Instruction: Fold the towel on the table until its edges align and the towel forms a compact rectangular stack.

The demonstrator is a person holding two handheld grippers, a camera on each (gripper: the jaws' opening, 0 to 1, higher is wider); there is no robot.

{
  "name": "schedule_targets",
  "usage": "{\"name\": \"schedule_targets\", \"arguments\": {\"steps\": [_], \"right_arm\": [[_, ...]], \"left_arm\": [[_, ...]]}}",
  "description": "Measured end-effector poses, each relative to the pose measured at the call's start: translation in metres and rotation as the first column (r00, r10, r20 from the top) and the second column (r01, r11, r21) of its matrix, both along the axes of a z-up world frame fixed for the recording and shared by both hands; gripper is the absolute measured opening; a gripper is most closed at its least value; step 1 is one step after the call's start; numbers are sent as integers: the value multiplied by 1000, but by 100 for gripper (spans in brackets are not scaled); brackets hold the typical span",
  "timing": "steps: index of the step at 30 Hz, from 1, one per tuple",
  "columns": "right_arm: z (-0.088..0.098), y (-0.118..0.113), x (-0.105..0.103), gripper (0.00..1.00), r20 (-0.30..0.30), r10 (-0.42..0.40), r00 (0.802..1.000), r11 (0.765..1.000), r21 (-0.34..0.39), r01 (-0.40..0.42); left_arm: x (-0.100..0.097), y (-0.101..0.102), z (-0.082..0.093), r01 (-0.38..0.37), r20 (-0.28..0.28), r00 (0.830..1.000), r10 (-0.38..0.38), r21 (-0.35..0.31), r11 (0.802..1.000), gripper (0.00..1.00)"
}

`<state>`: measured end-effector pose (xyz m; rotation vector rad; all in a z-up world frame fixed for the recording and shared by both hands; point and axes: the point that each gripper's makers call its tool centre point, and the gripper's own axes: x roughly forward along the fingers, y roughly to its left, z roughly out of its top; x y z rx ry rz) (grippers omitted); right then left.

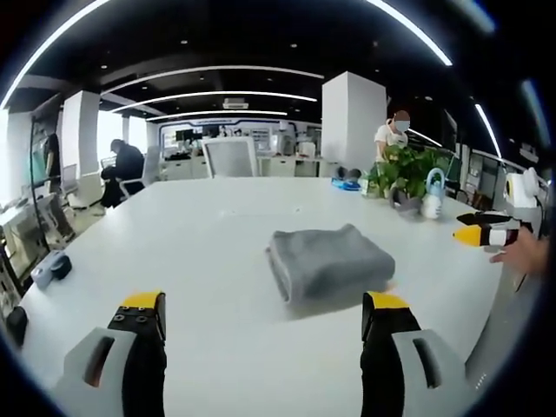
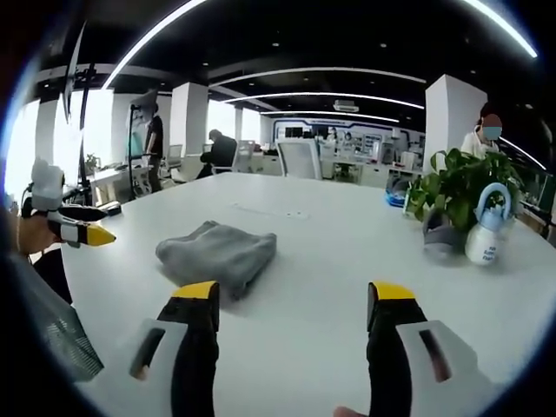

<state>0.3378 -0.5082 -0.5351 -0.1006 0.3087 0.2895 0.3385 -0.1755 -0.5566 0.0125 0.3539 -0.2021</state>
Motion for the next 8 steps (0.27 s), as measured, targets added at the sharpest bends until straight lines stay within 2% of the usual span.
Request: {"name": "schedule_targets", "arguments": {"steps": [8], "right_arm": [[-1, 1, 0, 68, -3, 4, 1000, 1000, -2, -4]], "left_arm": [[0, 0, 0, 2, -1, 1000, -2, 19, 1000, 96]]}}
